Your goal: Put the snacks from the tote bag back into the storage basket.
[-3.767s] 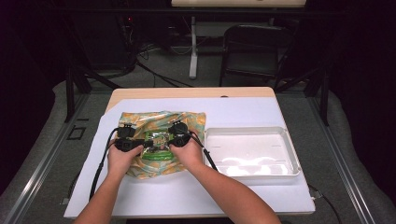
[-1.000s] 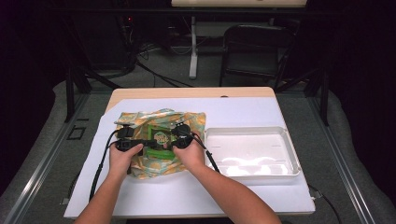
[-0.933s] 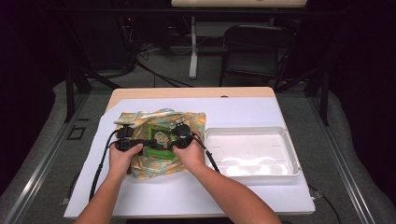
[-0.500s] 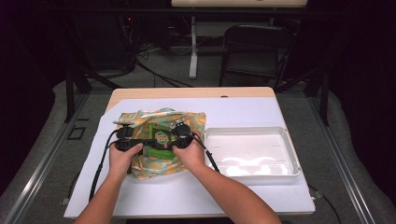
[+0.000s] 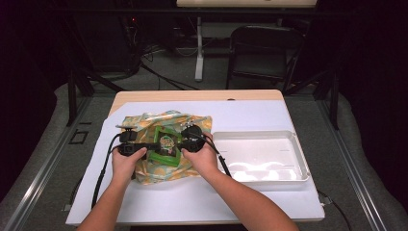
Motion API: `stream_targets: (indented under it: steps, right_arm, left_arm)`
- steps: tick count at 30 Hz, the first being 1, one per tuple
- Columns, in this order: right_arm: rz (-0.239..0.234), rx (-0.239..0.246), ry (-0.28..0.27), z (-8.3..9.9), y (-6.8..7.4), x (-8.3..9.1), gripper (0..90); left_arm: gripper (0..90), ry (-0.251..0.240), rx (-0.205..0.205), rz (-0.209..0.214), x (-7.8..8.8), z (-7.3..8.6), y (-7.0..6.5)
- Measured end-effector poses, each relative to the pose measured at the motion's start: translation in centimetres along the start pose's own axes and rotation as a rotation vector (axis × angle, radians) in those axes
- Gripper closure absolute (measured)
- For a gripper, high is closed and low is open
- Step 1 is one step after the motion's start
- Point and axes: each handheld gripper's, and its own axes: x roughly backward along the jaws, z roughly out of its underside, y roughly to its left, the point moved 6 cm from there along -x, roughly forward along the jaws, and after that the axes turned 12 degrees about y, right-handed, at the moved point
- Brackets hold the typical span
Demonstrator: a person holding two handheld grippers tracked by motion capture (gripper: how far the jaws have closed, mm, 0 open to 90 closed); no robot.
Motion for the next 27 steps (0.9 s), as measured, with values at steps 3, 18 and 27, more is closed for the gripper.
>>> stream_targets:
  steps: [3,18,27]
  right_arm:
    - [-0.003,-0.003,-0.017,0.3,0.0,0.3,70.1]
    - [-0.148,-0.111,0.047,0.5,0.6,-1.8,57.1]
    - [-0.183,-0.164,0.116,1.0,0.0,-3.5,52.8]
  left_arm:
    - [69.3,-0.006,0.026,0.029,0.0,0.0,0.1]
    - [70.7,-0.012,0.030,0.021,0.1,0.1,0.1]
    - [70.5,-0.011,0.026,0.013,0.2,0.1,0.1]
